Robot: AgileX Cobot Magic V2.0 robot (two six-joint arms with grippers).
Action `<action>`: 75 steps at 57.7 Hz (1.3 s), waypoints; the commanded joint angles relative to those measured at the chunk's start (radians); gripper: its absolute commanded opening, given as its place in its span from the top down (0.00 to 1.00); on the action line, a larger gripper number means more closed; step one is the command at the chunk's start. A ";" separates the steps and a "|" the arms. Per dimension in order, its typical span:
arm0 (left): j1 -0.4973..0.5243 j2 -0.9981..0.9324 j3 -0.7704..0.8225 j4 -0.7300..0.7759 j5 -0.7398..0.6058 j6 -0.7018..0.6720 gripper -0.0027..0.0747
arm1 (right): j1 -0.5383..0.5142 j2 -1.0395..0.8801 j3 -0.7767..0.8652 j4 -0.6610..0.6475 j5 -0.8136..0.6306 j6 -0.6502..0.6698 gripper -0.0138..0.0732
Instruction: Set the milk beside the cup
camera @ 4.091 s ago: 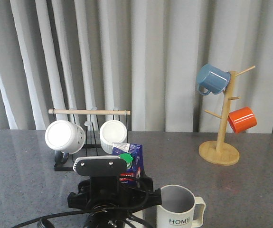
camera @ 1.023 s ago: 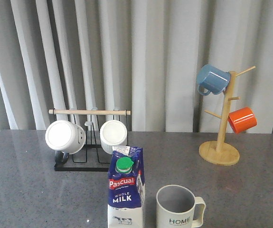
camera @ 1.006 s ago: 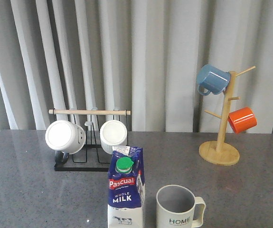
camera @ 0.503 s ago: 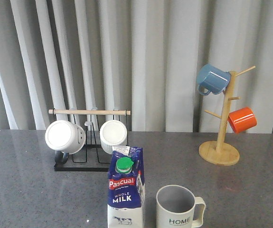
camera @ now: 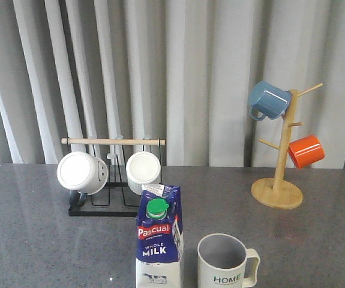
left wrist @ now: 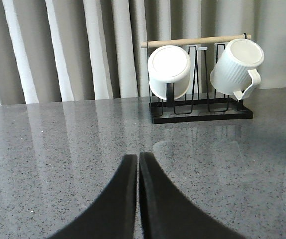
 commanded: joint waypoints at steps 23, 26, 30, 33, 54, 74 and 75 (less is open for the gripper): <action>0.001 -0.012 -0.020 0.000 -0.067 -0.002 0.97 | -0.005 0.002 -0.031 -0.005 -0.070 -0.004 0.85; 0.001 -0.012 -0.020 0.000 -0.067 -0.002 0.97 | -0.005 0.002 -0.031 -0.005 -0.069 -0.004 0.85; 0.001 -0.012 -0.020 0.000 -0.067 -0.002 0.97 | -0.005 0.002 -0.031 -0.005 -0.069 -0.004 0.85; 0.001 -0.012 -0.020 0.000 -0.067 -0.002 0.97 | -0.005 0.002 -0.031 -0.005 -0.069 -0.004 0.85; 0.001 -0.012 -0.020 0.000 -0.067 -0.002 0.97 | -0.005 -0.082 0.025 0.001 -0.039 -0.015 0.85; 0.001 -0.012 -0.020 0.000 -0.067 -0.002 0.97 | -0.005 -0.463 0.368 0.006 0.052 0.131 0.85; 0.001 -0.012 -0.020 0.000 -0.067 -0.002 0.97 | -0.005 -0.478 0.383 0.006 0.050 0.131 0.85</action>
